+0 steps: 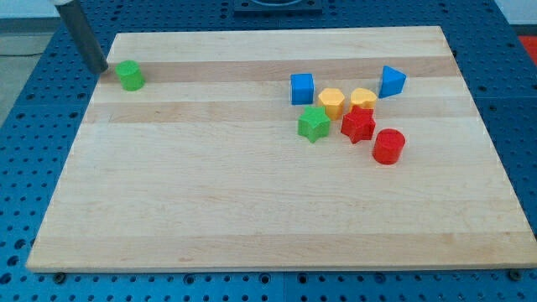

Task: Move the green circle near the green star

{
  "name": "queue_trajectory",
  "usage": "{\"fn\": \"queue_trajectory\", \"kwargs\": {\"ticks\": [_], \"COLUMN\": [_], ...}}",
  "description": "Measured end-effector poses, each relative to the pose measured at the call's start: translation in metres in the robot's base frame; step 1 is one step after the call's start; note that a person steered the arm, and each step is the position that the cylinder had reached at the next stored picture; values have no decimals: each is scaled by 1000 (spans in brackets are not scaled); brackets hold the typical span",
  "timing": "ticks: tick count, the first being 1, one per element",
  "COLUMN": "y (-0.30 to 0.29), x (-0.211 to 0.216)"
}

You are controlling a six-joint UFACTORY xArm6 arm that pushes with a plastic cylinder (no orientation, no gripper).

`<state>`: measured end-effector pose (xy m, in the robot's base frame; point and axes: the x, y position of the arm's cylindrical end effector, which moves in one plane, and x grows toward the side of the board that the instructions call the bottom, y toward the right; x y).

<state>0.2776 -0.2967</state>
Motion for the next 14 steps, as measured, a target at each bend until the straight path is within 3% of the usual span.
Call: {"fn": "queue_trajectory", "kwargs": {"ticks": [1, 3, 5, 6, 7, 10, 11, 12, 13, 14], "y": [58, 123, 82, 61, 69, 190, 205, 203, 172, 181], "x": [7, 73, 37, 55, 79, 181, 209, 219, 202, 164]}}
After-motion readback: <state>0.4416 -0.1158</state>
